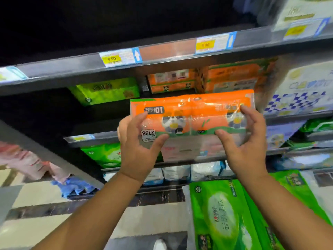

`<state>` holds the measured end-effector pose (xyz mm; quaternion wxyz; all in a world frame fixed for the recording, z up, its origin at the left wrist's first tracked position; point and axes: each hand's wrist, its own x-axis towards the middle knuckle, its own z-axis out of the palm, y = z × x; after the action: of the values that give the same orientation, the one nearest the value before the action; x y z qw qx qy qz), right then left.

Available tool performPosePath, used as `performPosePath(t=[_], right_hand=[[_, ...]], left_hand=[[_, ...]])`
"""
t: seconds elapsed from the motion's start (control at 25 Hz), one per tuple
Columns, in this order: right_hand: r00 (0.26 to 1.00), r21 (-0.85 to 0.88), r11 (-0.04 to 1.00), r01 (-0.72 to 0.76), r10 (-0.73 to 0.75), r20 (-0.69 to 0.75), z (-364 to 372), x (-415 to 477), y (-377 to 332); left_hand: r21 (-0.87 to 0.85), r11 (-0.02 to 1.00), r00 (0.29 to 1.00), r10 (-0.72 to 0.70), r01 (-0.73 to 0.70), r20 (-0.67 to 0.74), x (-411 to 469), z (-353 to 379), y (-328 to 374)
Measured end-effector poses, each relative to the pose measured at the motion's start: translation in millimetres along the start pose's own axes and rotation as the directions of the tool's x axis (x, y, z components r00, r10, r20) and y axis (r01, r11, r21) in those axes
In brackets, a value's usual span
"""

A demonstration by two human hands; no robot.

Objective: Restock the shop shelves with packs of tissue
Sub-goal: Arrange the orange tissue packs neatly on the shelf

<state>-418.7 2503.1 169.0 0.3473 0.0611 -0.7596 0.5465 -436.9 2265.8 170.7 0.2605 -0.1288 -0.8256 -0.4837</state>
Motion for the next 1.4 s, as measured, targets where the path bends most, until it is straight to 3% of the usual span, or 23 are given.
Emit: performPosePath(t=[0.12, 0.24, 0.32, 0.56, 0.76, 0.88, 1.0, 1.28, 1.4], right_hand=[[0.999, 0.028, 1.0, -0.003, 0.002, 0.048, 14, 18, 20], [0.997, 0.035, 0.999, 0.022, -0.025, 0.068, 27, 34, 32], [0.997, 0.015, 1.0, 0.018, -0.019, 0.072, 38, 43, 42], [0.993, -0.101, 0.992, -0.079, 0.088, 0.08, 67, 63, 81], [0.992, -0.208, 0.977, 0.057, -0.032, 0.125, 93, 78, 113], [0.995, -0.208, 0.975, 0.081, -0.066, 0.079, 104, 94, 119], [0.999, -0.205, 0.978, -0.033, 0.037, 0.015, 118, 109, 127], [0.956, -0.156, 0.943, -0.293, 0.291, -0.036, 143, 112, 158], [0.932, -0.046, 0.934, -0.356, 0.35, -0.097, 148, 115, 167]], left_hand=[[0.096, 0.994, 0.997, -0.053, 0.058, -0.052, 8, 7, -8], [0.194, 0.981, 0.994, 0.021, 0.001, -0.112, 21, 13, -19], [0.239, 0.97, 0.994, -0.005, 0.032, -0.112, 31, 16, -29], [0.244, 0.962, 0.992, -0.112, 0.124, -0.061, 61, 40, -64], [0.154, 0.975, 0.985, -0.15, 0.163, -0.09, 79, 58, -105], [0.073, 0.988, 0.988, -0.126, 0.133, -0.095, 97, 64, -117], [0.045, 0.995, 0.993, -0.086, 0.09, -0.083, 113, 68, -133], [-0.063, 0.978, 0.977, -0.204, 0.2, -0.057, 129, 83, -154], [-0.142, 0.984, 0.984, -0.126, 0.108, -0.123, 138, 89, -164]])
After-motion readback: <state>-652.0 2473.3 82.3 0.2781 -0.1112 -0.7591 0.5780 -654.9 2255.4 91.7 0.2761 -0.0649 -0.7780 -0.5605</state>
